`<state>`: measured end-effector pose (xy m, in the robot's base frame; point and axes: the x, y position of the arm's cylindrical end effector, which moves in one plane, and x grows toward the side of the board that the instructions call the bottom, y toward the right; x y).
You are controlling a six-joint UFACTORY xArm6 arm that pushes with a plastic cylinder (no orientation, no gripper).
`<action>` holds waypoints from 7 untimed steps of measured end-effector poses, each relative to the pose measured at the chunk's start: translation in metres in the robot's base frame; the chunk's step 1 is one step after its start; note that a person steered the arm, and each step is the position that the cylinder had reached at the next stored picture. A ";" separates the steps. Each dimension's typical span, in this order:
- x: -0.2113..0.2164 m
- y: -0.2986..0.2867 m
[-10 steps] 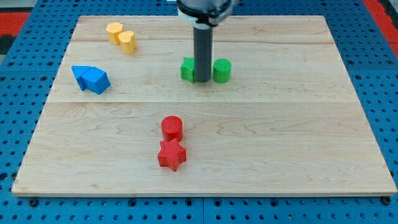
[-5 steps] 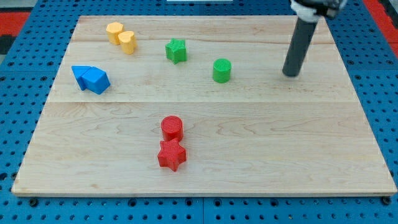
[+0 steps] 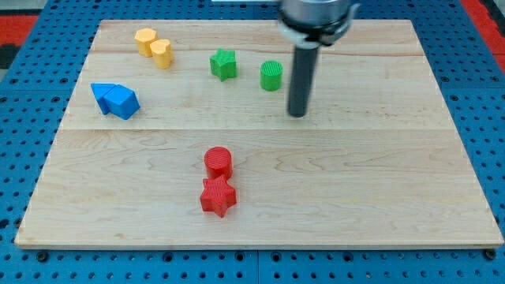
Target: Move green circle towards the top center
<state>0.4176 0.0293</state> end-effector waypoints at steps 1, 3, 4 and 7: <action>-0.027 -0.070; -0.138 -0.068; -0.103 -0.052; -0.080 0.024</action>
<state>0.3373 0.0532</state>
